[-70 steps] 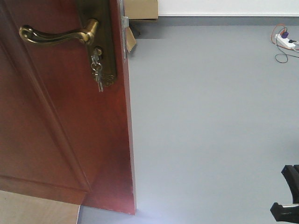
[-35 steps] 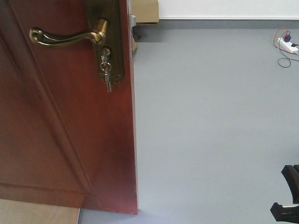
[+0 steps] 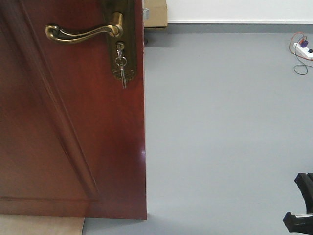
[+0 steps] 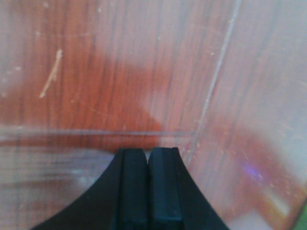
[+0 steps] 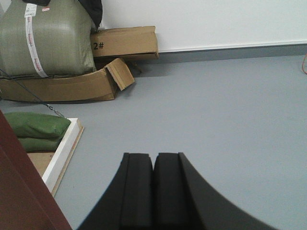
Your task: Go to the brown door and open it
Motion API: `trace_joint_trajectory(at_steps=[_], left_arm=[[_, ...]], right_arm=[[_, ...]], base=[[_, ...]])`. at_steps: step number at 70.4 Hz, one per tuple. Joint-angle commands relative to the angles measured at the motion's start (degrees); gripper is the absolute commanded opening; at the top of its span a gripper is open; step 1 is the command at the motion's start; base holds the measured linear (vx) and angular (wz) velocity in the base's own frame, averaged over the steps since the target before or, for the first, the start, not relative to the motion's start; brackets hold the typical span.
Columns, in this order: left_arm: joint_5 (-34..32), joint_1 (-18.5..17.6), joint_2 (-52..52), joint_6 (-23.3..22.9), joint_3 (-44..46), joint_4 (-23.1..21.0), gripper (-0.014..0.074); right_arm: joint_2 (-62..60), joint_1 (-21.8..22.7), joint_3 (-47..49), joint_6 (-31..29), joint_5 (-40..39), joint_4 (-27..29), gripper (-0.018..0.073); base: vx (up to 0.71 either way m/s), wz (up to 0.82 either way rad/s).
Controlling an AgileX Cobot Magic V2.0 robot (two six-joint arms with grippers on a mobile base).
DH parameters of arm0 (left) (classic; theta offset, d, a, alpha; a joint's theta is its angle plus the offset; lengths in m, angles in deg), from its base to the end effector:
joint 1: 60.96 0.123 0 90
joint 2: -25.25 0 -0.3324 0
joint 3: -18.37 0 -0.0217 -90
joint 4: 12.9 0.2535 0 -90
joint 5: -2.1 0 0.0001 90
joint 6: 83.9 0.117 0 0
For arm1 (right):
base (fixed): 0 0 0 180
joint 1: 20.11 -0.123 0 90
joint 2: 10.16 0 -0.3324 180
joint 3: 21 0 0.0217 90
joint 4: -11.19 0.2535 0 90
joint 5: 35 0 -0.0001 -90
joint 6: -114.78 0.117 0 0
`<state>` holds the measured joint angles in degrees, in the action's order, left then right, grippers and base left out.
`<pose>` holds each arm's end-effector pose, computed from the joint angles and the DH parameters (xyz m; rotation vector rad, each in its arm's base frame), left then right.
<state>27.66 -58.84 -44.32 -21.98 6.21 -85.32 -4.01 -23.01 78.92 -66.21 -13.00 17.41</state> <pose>0.2399 -0.0394 0.4925 0.1858 1.5747 -0.4224 0.0318 0.0064 0.1605 0.0032 1.8887 0.1300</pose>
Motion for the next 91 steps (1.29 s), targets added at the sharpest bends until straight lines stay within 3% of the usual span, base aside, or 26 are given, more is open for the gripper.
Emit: trace_joint_trajectory(at_steps=[1,59,67,73,78,83,91], left_arm=[[-1.70,-0.34,1.02,-0.17,1.76,-2.06,0.0017],[-3.22,-0.34,0.82,-0.22,1.76,-0.74,0.0017],[-2.91,-0.34,0.82,-2.22,1.99,5.00,0.0017],[-3.71,-0.34,0.89,-8.16,1.99,11.13,0.0017],[-6.33,-0.34,0.89,-15.81,1.99,17.98,0.0017],[-9.90,-0.42,0.89,-27.01,1.99,26.62,0.0017],[-15.73,-2.29,0.89,-44.56,1.99,46.74,0.0017]], right_arm=[[-0.90,0.05,-0.11,-0.65,-4.63,-0.31,0.0000],[-0.90,0.05,-0.11,-0.65,-4.63,-0.31,0.0000],[-0.90,0.05,-0.11,-0.65,-4.63,-0.31,0.0000],[-0.90,0.05,-0.11,-0.65,-4.63,-0.31,0.0000],[-0.90,0.05,-0.11,-0.65,-4.63,-0.31,0.0000],[-0.90,0.05,-0.11,-0.65,-4.63,-0.31,0.0000],[-0.90,0.05,-0.11,-0.65,-4.63,-0.31,0.0000]], base=[[0.05,0.00],[0.01,0.00],[0.00,0.00],[0.00,0.00],[0.00,0.00],[0.00,0.00],[0.00,0.00]])
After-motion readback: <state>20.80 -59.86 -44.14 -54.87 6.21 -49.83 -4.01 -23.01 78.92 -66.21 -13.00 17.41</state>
